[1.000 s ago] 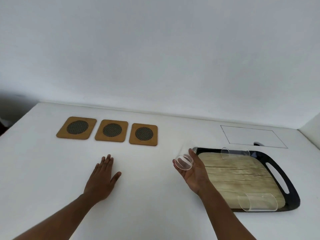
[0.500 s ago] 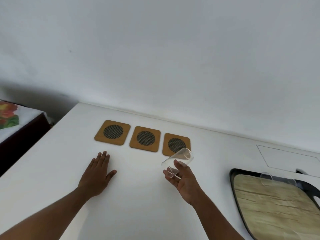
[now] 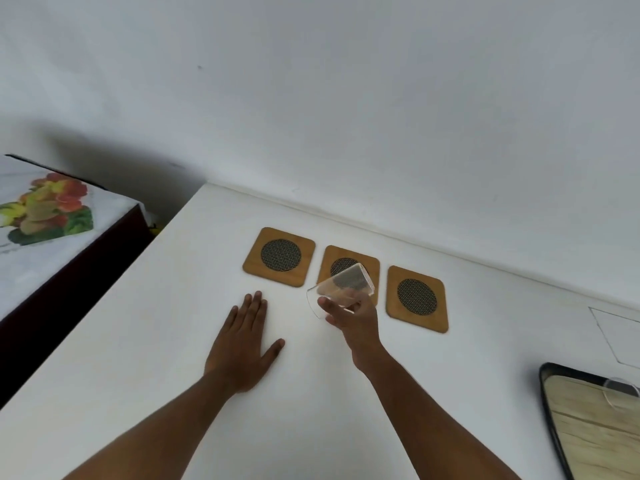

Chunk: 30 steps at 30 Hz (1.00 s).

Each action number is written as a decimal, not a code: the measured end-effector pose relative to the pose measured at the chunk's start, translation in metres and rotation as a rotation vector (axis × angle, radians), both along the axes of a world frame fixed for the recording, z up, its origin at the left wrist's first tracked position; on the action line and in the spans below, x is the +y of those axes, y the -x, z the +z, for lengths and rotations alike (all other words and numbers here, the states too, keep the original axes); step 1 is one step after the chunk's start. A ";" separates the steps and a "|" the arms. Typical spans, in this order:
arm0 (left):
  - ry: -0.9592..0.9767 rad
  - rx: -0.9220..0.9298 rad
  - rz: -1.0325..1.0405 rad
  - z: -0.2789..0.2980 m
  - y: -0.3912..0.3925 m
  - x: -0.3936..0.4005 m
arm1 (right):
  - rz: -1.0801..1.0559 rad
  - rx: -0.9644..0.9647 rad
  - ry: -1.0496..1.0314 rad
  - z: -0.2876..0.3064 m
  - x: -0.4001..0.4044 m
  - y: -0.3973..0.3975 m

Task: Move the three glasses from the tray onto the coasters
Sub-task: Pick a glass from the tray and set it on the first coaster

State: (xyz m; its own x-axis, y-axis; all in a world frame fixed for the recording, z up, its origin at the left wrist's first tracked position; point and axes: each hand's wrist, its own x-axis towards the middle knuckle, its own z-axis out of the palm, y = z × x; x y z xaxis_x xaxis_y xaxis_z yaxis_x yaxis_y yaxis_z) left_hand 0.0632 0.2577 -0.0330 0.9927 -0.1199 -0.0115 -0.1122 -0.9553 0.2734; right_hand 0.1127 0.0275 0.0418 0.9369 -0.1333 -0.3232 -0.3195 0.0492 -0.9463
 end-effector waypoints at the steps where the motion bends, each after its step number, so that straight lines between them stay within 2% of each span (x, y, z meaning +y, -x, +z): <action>1: -0.001 0.000 -0.002 0.000 0.000 0.000 | 0.006 -0.035 0.076 -0.001 0.010 -0.007; 5: 0.003 -0.007 -0.006 0.000 -0.001 0.000 | 0.055 -0.153 0.331 -0.007 0.045 -0.037; 14: 0.048 -0.005 -0.007 0.001 -0.001 0.000 | 0.112 -0.308 0.633 -0.018 0.092 -0.104; 30: 0.060 0.043 0.002 0.004 -0.001 -0.001 | 0.212 -0.326 0.776 -0.029 0.109 -0.124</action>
